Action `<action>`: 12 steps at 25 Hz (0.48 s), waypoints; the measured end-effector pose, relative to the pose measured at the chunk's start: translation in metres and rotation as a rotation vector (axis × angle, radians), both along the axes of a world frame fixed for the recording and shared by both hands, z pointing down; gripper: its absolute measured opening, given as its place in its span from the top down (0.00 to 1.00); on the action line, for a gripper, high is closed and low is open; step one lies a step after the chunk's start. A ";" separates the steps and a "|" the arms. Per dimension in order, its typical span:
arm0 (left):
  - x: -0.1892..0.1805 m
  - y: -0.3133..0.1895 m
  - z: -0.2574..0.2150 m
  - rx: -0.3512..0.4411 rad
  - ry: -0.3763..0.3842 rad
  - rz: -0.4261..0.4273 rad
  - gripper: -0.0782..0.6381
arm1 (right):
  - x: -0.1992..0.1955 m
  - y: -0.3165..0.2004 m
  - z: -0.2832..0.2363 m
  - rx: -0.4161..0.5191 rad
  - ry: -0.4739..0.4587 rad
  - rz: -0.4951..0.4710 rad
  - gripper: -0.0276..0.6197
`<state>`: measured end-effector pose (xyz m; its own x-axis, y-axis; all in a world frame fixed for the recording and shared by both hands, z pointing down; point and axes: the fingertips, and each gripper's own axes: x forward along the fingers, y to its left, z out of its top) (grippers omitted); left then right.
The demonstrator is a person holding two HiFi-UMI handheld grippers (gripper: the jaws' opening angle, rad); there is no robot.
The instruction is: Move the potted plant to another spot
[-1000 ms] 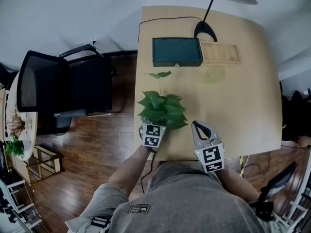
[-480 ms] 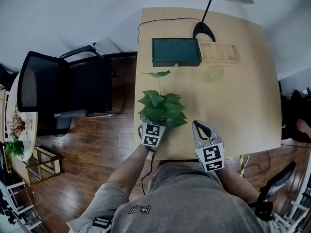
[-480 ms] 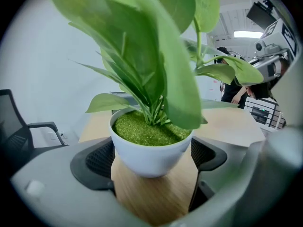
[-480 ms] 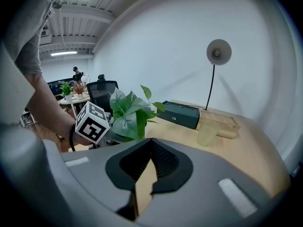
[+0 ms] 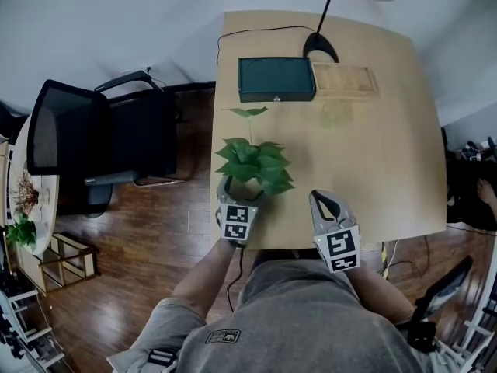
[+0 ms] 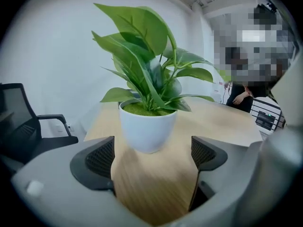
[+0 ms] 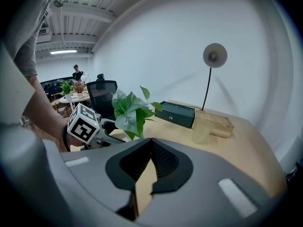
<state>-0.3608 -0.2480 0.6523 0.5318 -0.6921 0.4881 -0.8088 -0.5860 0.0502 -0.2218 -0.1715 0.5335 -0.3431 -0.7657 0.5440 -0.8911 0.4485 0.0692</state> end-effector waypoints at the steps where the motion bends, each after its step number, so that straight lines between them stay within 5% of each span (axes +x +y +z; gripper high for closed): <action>1: 0.000 0.004 -0.001 0.000 -0.001 -0.004 0.19 | 0.002 0.003 0.000 0.003 -0.002 -0.001 0.95; 7: 0.014 0.046 -0.020 0.005 0.029 -0.047 0.33 | 0.019 0.022 -0.010 0.035 -0.032 -0.028 0.95; 12: 0.034 0.078 -0.050 0.049 0.097 -0.134 0.59 | 0.050 0.041 -0.022 0.080 -0.063 -0.057 0.95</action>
<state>-0.3271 -0.1702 0.6028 0.4760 -0.7817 0.4029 -0.8726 -0.4767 0.1060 -0.1715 -0.1308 0.5111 -0.4189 -0.7841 0.4580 -0.8681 0.4937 0.0512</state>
